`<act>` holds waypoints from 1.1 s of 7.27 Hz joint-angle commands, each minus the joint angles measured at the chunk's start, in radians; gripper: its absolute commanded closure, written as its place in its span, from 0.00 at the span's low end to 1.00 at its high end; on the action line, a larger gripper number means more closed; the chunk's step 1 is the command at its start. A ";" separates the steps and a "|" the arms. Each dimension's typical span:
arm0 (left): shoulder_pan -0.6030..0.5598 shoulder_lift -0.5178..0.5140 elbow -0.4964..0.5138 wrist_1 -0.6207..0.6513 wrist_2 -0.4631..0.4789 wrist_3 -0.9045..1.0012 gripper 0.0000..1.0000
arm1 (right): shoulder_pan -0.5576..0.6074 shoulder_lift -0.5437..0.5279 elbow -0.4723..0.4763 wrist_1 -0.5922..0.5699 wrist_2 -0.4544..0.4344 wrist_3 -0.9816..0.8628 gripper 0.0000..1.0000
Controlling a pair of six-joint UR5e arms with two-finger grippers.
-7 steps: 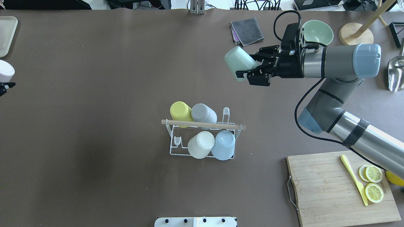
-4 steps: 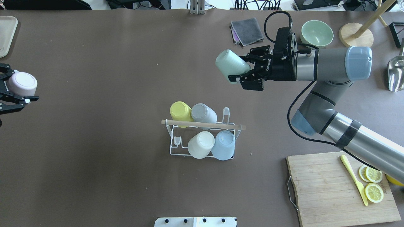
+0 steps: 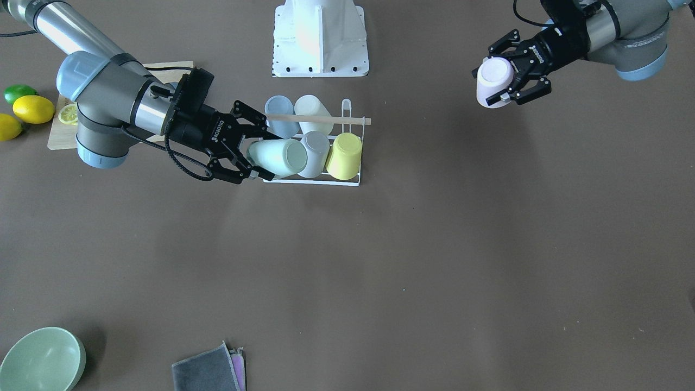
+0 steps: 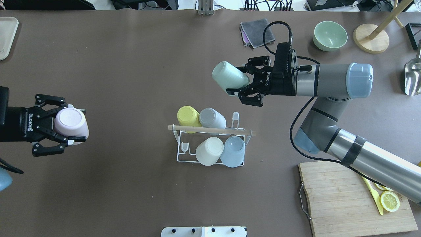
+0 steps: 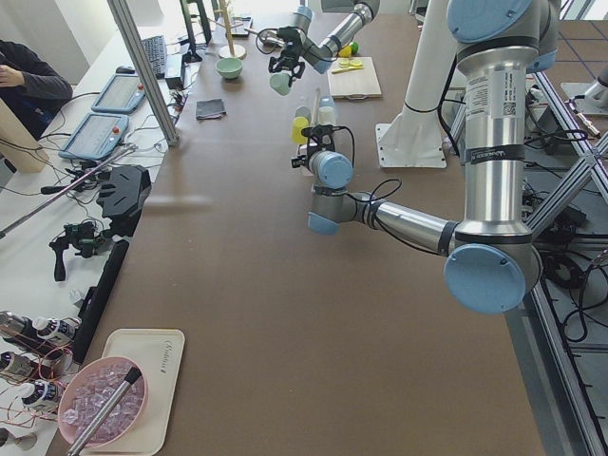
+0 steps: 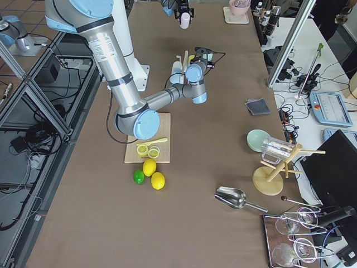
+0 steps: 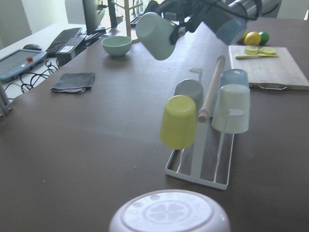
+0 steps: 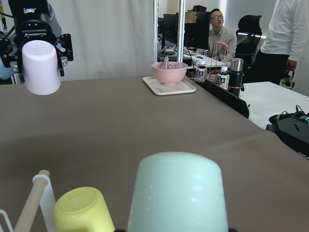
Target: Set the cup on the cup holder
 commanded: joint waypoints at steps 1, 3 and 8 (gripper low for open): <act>0.114 -0.099 0.001 -0.134 0.054 -0.006 0.49 | -0.046 -0.025 0.001 0.066 -0.060 0.001 0.65; 0.225 -0.177 0.016 -0.208 0.123 -0.003 0.49 | -0.068 -0.049 0.001 0.106 -0.089 0.004 0.65; 0.308 -0.458 0.310 -0.263 0.232 0.224 0.49 | -0.114 -0.069 -0.013 0.132 -0.111 -0.004 0.64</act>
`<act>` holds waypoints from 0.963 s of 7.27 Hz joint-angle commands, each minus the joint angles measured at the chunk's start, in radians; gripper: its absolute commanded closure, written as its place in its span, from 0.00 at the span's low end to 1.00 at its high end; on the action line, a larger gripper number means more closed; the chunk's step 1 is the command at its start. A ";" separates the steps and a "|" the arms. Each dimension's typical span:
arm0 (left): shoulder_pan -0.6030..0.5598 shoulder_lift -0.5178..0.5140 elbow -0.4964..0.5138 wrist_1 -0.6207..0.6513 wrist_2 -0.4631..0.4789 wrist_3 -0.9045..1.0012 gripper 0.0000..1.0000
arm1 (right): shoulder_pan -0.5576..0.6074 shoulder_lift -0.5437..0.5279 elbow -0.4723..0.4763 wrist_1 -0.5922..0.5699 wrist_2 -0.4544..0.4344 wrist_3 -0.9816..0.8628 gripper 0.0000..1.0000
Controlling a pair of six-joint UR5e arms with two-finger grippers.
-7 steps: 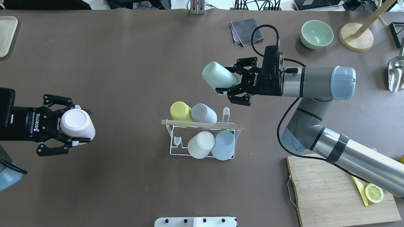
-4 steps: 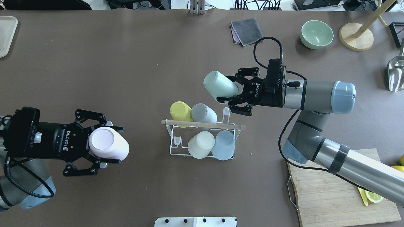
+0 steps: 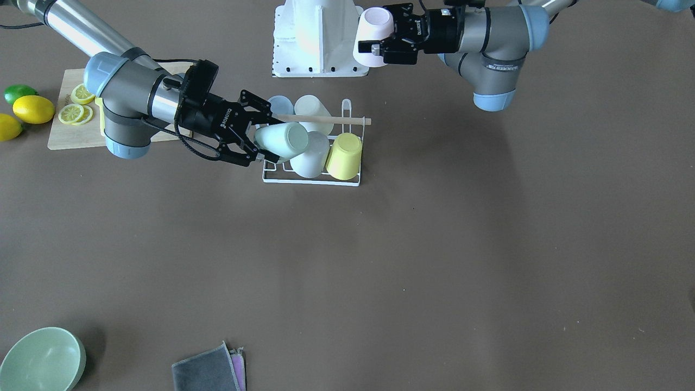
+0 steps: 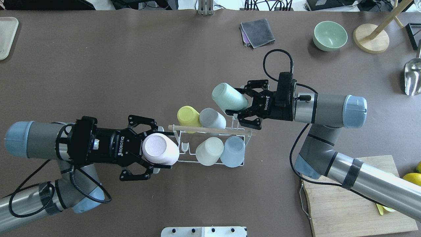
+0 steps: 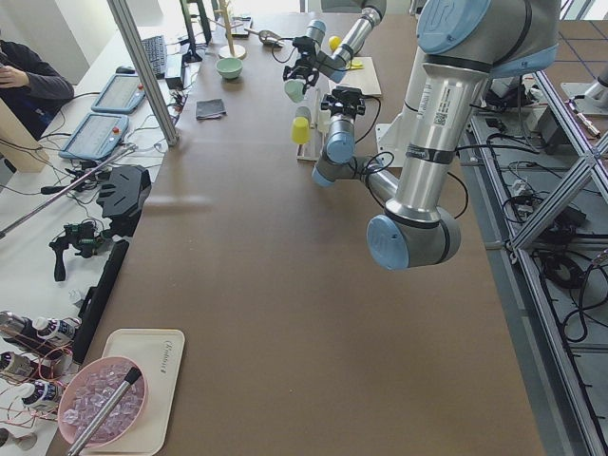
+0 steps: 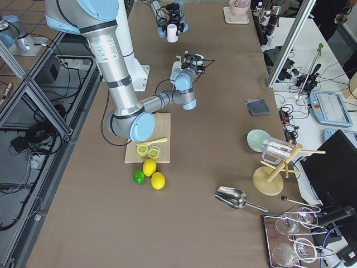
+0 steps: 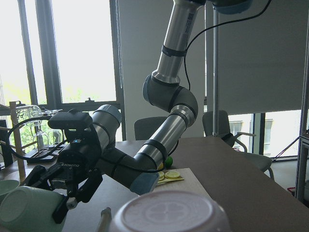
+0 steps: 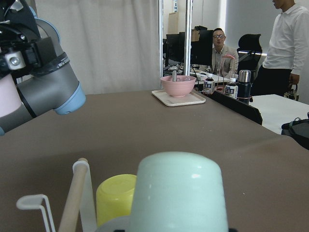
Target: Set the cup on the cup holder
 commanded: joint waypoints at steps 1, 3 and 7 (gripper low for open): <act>0.047 -0.055 0.095 -0.001 0.078 0.185 0.50 | -0.008 -0.020 0.001 0.006 0.010 -0.003 0.64; 0.060 -0.081 0.140 -0.001 0.101 0.323 0.50 | -0.007 -0.031 0.007 0.006 0.013 -0.003 0.60; 0.077 -0.072 0.151 -0.031 0.101 0.368 0.49 | 0.004 -0.046 0.019 0.008 0.032 0.005 0.42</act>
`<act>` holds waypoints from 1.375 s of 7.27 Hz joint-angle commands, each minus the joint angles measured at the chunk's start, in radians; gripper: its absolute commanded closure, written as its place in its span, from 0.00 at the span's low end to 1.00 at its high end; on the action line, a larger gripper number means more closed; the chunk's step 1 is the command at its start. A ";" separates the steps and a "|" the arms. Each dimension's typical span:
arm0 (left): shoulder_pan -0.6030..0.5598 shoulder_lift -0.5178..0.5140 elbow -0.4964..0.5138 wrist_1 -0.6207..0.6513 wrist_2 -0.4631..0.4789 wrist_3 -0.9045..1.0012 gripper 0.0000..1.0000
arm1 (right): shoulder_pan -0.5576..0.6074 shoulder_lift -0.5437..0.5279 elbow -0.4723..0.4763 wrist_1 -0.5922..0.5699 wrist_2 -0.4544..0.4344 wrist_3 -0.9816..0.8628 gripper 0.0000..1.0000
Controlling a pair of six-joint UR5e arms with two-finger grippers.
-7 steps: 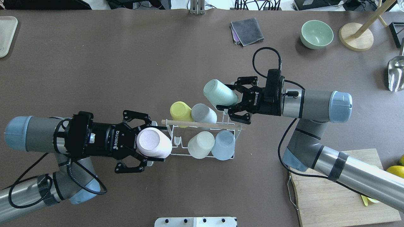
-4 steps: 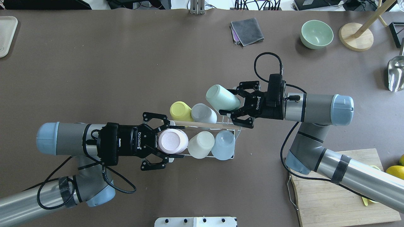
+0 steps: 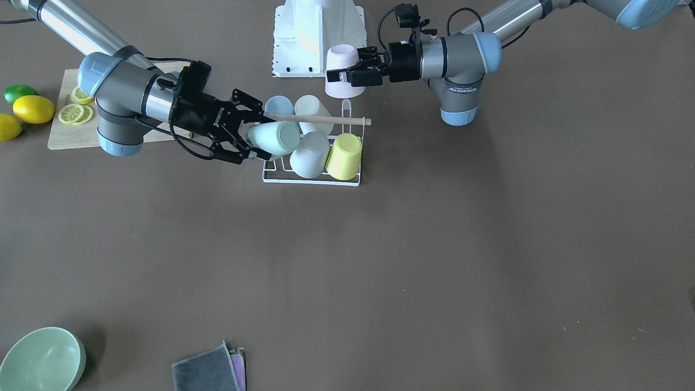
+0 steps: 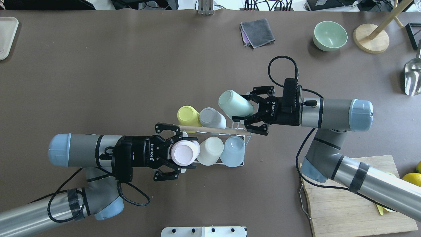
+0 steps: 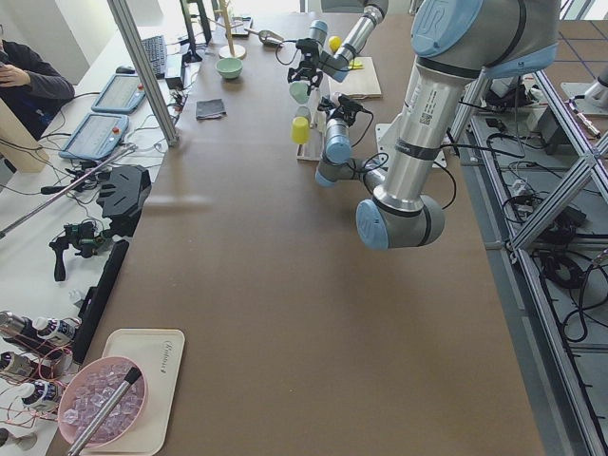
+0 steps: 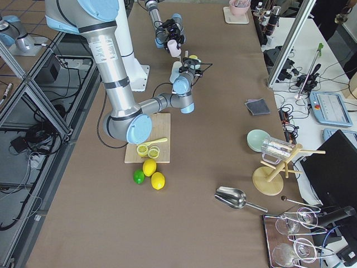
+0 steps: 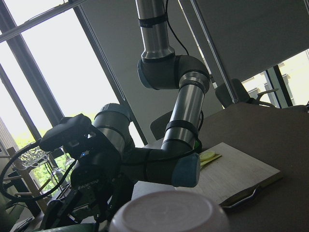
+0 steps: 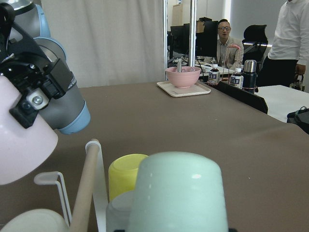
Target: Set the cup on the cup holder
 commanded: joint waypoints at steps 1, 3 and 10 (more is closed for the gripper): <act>0.011 0.002 0.002 -0.019 0.000 0.003 0.49 | 0.006 -0.014 0.013 0.001 0.004 0.002 0.41; 0.034 -0.003 0.037 -0.081 0.000 0.003 0.49 | 0.005 -0.031 0.012 0.025 0.006 0.002 0.00; 0.031 -0.004 0.065 -0.083 -0.003 -0.008 0.50 | 0.162 -0.092 0.054 -0.011 0.206 0.008 0.00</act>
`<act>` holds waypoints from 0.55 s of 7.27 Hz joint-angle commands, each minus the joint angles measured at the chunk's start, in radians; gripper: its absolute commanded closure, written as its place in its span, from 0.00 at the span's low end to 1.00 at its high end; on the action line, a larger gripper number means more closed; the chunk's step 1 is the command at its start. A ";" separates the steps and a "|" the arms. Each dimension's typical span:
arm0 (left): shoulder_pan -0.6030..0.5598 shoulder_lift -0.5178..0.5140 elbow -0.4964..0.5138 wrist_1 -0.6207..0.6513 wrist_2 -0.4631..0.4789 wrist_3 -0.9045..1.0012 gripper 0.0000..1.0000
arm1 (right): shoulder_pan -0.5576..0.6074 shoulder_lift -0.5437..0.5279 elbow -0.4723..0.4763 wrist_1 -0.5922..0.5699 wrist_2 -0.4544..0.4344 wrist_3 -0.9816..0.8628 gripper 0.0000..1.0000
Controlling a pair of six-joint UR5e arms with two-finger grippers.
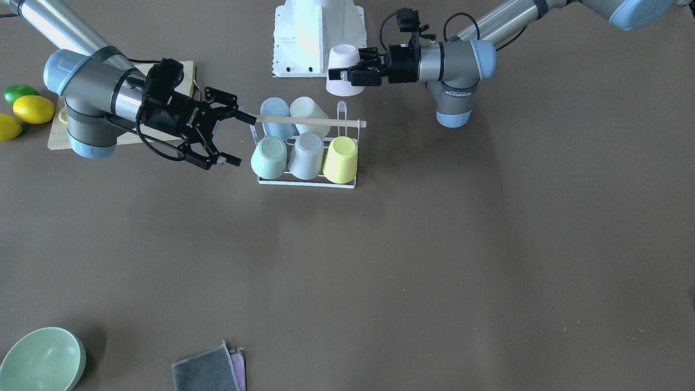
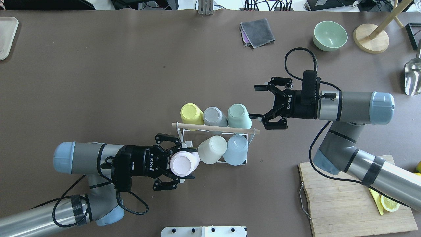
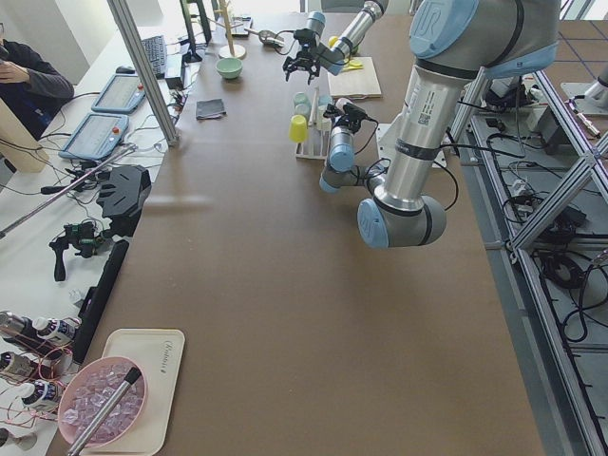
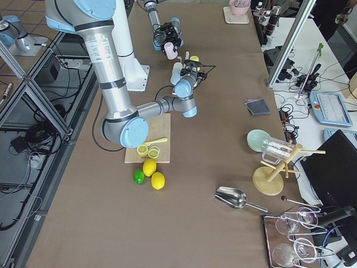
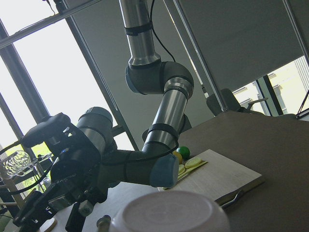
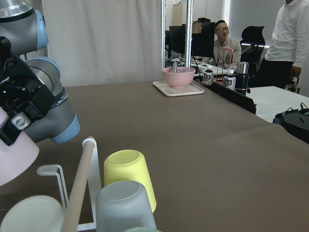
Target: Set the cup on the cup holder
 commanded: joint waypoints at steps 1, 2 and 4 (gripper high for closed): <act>-0.006 -0.002 0.006 0.000 0.001 -0.003 0.50 | 0.124 -0.054 0.015 -0.045 0.195 0.000 0.00; -0.013 -0.002 0.006 0.000 0.027 -0.006 0.50 | 0.214 -0.087 0.019 -0.096 0.310 0.000 0.00; -0.017 -0.007 0.012 0.000 0.060 -0.007 0.50 | 0.376 -0.166 0.001 -0.176 0.517 0.000 0.00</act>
